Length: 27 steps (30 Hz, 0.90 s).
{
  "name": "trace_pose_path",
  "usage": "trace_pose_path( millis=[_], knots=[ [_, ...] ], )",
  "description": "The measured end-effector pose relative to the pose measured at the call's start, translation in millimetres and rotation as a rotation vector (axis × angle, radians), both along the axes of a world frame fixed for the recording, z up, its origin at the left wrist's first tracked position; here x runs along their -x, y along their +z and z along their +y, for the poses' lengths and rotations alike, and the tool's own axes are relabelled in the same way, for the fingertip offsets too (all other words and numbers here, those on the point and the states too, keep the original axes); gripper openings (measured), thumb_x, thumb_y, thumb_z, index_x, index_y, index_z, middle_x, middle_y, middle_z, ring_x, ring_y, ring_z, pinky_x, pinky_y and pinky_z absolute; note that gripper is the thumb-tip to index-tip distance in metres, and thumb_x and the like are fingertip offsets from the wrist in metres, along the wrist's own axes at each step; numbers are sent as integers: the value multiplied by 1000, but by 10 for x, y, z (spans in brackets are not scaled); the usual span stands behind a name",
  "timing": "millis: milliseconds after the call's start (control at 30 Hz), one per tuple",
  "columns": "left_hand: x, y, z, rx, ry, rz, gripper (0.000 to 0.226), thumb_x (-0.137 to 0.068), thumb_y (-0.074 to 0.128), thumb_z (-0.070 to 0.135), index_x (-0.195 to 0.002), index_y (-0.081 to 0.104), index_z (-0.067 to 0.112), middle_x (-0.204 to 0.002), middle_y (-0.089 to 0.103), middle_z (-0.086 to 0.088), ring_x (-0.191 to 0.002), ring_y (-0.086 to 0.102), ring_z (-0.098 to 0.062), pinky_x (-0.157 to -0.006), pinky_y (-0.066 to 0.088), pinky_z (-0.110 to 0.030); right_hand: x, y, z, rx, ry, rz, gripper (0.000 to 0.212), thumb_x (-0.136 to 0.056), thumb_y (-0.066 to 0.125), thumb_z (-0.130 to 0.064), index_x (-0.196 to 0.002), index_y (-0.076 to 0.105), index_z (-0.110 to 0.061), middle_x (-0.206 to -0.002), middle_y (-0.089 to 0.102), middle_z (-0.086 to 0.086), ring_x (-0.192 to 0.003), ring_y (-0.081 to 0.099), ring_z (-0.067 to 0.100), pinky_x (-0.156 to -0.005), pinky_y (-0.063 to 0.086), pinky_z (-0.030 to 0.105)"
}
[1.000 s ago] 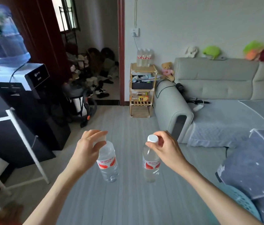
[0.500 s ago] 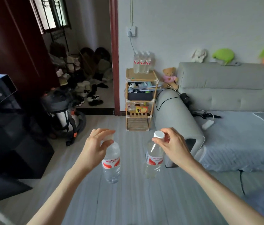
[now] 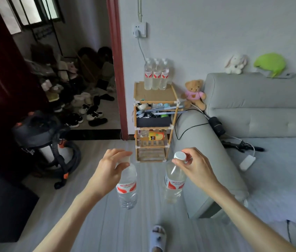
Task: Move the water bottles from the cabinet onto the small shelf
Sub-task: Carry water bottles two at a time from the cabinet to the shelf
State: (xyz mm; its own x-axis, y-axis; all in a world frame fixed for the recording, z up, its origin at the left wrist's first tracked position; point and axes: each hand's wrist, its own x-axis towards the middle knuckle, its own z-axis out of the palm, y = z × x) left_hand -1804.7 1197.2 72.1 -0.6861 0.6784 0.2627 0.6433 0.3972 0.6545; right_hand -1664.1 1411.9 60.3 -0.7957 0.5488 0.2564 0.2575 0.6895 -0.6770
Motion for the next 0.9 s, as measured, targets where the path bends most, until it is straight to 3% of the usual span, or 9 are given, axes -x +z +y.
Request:
trace_pose_path(
  millis=[167,333,500,700,900],
  knots=[
    [755,-18,811,8,32,1,30,-85,57,3,-114,60,11,-113,55,1,-105,43,-12,-87,34,-23,835,-9,886,-21,68,-57,24,-75,70,-34,-86,51,-26,-84,54,-8,-73,51,0,-61,34,6],
    [1483,167,1533,7,18,5,33,-82,59,-1,-113,60,11,-106,49,11,-104,42,-11,-83,32,-8,1660,128,1647,-85,77,-36,30,-74,72,-31,-92,57,-13,-88,55,-3,-80,55,17,-70,39,22],
    [2162,242,2121,-31,24,-3,32,-82,59,-1,-112,61,10,-105,50,9,-107,45,-15,-89,35,-23,2375,226,2238,-99,67,4,34,-71,75,-28,-93,58,-7,-90,61,8,-81,58,25,-74,46,35],
    [3030,165,2831,-63,-14,-45,29,-85,58,3,-111,62,15,-104,50,21,-107,46,-9,-86,31,-2,3253,234,2853,-31,48,-25,32,-74,69,-38,-92,57,-14,-87,58,2,-79,55,18,-70,41,26],
    [4027,187,3501,-114,-62,-63,28,-84,60,6,-108,63,19,-104,49,23,-102,49,-5,-85,37,-12,4129,224,3423,-68,51,-45,35,-76,63,-45,-93,57,-15,-87,59,3,-78,55,17,-72,47,31]
  ],
)
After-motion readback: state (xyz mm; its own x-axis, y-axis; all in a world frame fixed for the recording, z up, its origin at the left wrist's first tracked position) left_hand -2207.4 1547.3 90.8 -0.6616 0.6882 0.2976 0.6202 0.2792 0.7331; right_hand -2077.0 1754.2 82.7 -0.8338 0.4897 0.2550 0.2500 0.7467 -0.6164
